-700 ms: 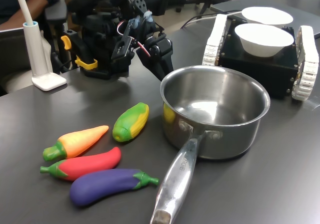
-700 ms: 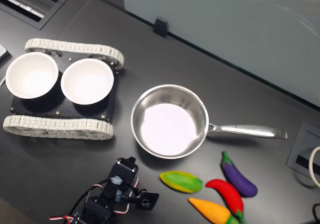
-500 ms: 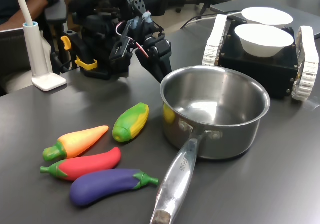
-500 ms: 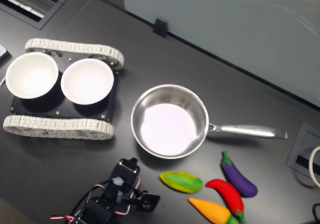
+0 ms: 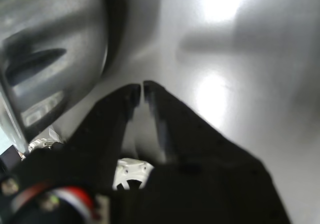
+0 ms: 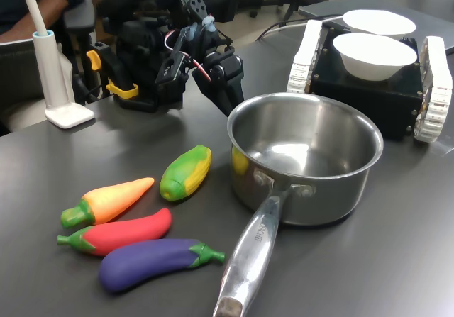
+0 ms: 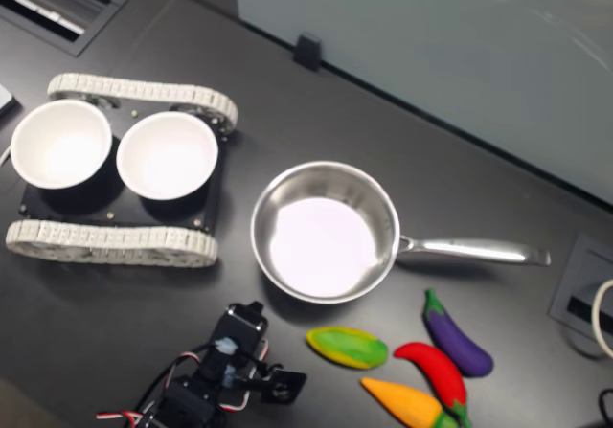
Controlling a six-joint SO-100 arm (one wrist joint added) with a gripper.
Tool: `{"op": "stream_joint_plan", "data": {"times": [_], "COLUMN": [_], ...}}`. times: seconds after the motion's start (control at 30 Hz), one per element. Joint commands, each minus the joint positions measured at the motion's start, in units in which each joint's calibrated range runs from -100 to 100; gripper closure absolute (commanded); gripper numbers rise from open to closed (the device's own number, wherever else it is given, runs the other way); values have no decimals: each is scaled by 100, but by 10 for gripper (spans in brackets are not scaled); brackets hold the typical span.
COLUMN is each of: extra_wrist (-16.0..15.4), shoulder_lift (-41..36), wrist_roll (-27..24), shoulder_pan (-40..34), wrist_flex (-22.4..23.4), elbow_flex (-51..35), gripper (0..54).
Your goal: Pick up the carrot and place them in the pan
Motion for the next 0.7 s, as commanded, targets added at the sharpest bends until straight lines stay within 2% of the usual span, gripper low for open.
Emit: {"op": "stream_joint_plan", "data": {"times": [0.0, 0.67], "extra_wrist": [-2, 23], "shoulder_lift": [-83, -83], "wrist_roll": [-63, -24], "shoulder_pan": [111, 455], "wrist_flex": [-91, 378], "elbow_flex": [-210, -955], "gripper": [535, 535]}}
